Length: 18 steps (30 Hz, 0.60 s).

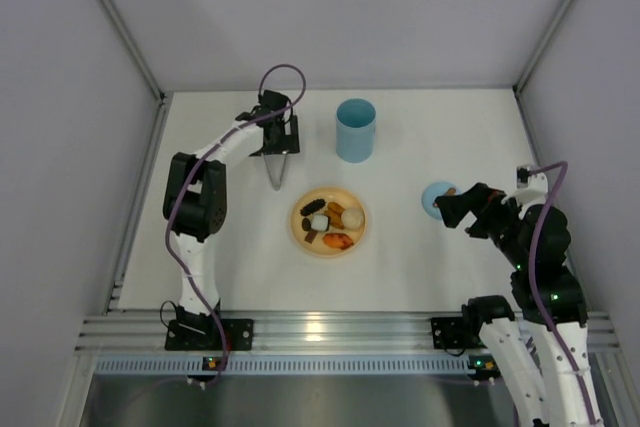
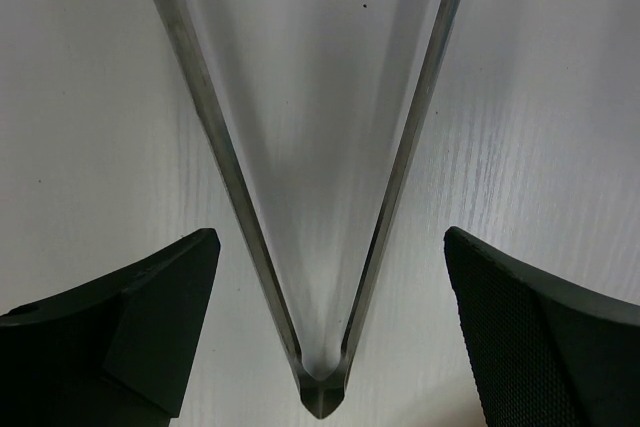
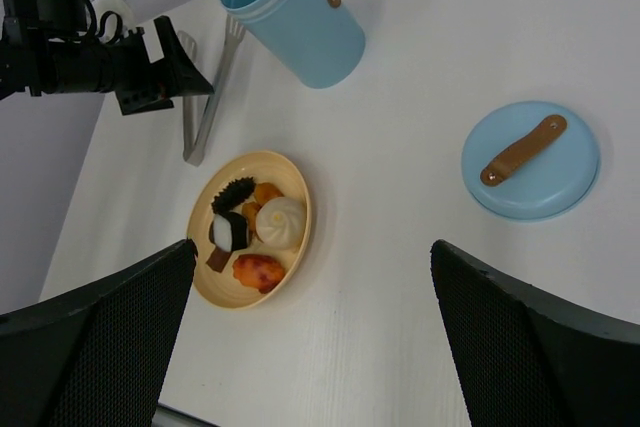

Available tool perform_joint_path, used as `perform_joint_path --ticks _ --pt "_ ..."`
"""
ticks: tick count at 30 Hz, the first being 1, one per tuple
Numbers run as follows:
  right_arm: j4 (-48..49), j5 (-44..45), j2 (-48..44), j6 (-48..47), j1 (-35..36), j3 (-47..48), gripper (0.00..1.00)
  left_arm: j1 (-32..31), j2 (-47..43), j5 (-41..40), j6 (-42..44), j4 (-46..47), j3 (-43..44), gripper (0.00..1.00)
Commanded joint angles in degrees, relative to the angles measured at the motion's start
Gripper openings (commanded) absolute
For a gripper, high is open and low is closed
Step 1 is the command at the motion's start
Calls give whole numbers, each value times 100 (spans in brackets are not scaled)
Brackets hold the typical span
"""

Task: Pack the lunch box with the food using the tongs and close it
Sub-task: Pick up the clamp at the center of the board.

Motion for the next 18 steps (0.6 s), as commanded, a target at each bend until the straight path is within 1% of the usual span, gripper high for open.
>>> perform_joint_path --ticks 1,7,11,18 --pt "-239 118 -31 -211 -82 342 100 31 270 -38 88 143 410 99" --pt "-415 241 -101 -326 -73 386 100 48 613 -100 -35 21 622 99" --pt "-459 250 -92 -379 -82 404 99 75 596 -118 -97 143 472 99" --pt "-468 259 -49 -414 -82 395 100 171 683 84 -123 152 384 99"
